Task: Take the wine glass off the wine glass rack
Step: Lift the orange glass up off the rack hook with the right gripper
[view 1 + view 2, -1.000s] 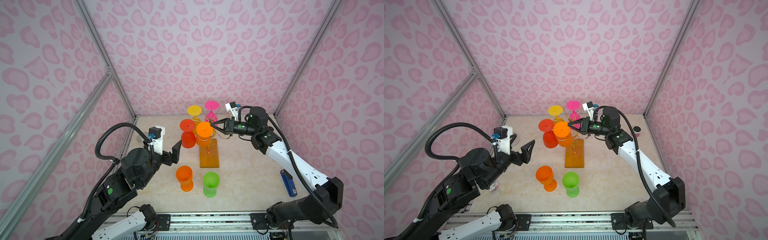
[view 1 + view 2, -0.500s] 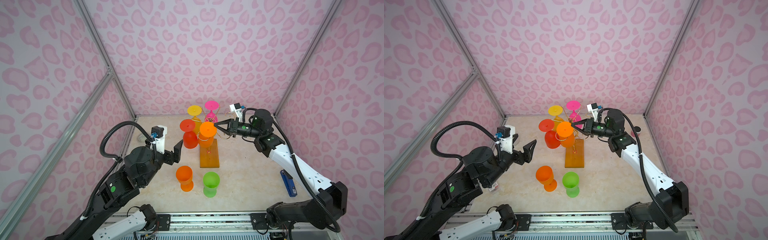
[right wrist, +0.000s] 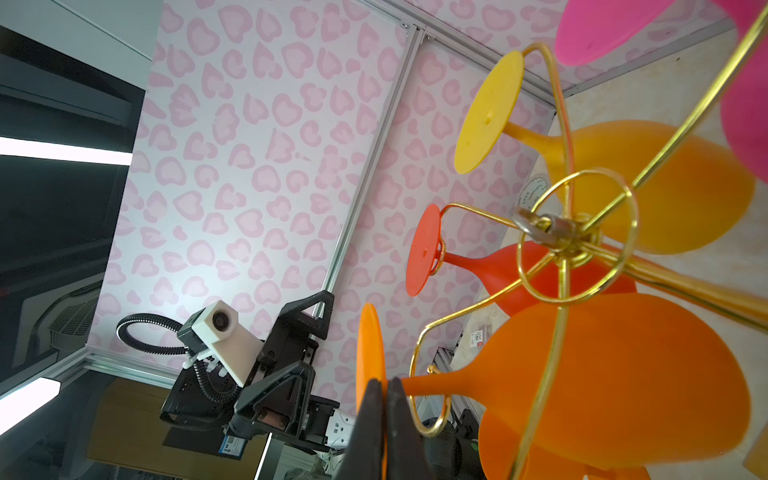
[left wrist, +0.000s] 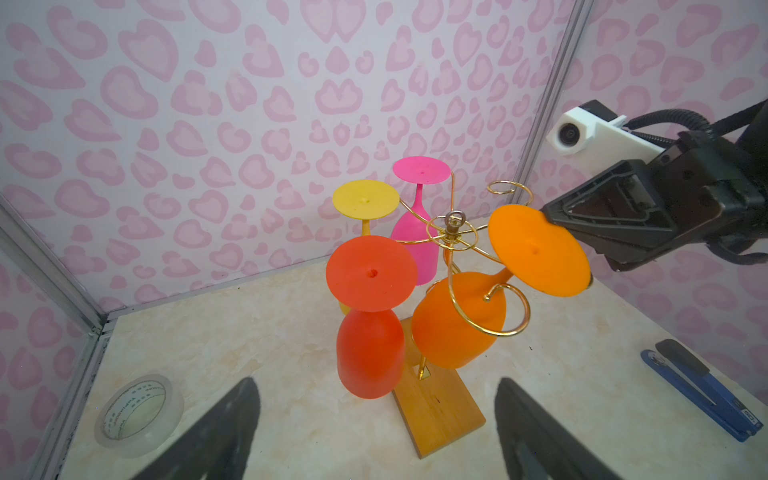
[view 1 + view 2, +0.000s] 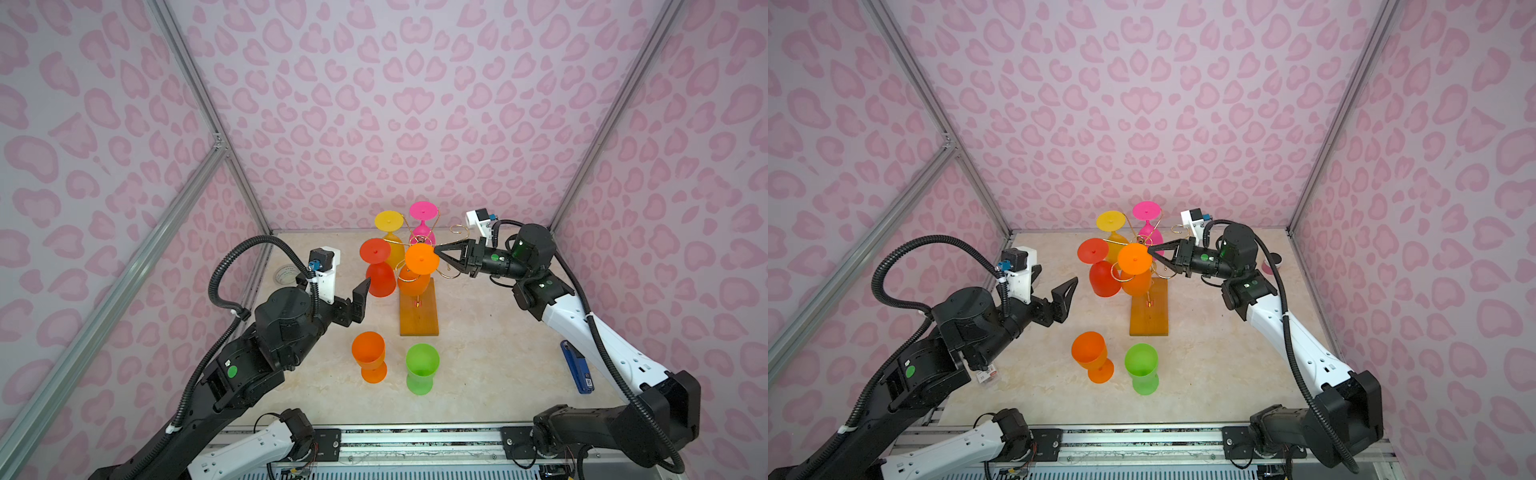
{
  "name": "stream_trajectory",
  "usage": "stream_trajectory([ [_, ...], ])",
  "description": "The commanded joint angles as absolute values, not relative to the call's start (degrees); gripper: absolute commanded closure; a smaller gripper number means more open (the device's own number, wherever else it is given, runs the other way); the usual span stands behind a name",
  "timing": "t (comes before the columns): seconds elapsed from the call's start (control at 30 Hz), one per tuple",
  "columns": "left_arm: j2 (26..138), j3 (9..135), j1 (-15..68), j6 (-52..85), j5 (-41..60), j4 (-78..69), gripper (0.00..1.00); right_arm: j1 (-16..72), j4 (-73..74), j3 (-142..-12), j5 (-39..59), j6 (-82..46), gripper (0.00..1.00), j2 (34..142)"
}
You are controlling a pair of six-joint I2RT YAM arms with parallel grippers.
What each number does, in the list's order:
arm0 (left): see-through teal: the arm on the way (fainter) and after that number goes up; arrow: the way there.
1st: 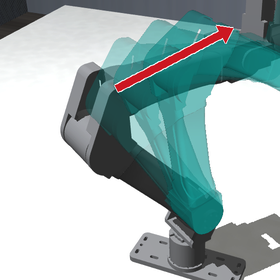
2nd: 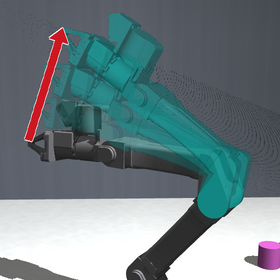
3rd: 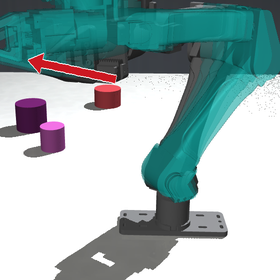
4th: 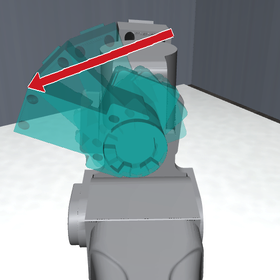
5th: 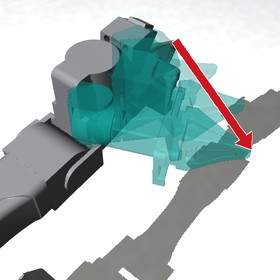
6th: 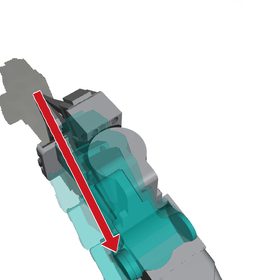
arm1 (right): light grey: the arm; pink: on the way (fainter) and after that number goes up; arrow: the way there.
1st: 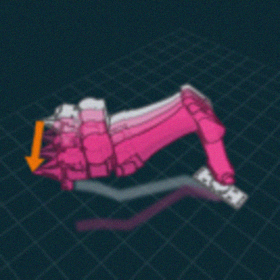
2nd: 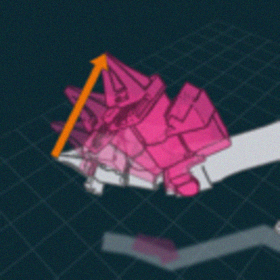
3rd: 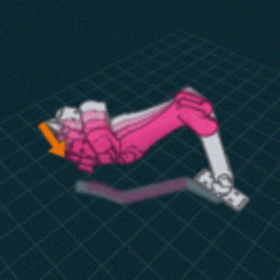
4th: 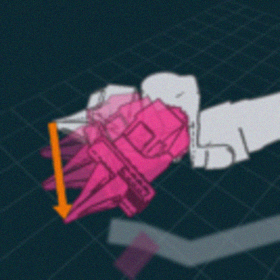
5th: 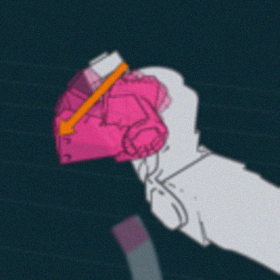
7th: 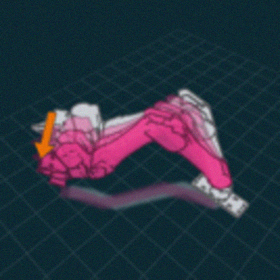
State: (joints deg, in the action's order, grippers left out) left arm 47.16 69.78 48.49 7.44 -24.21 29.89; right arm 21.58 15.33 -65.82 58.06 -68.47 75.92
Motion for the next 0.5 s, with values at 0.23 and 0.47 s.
stream_trajectory([
  [0.23,48.7,70.9,48.2,6.9,-22.6,27.8,0.10,20.9,18.8,-63.7,58.6,-69.6,1.00,73.9],
  [0.47,49.4,71.4,48.1,6.9,-22.0,27.4,0.10,20.6,19.8,-61.9,58.7,-70.2,1.00,72.1],
])
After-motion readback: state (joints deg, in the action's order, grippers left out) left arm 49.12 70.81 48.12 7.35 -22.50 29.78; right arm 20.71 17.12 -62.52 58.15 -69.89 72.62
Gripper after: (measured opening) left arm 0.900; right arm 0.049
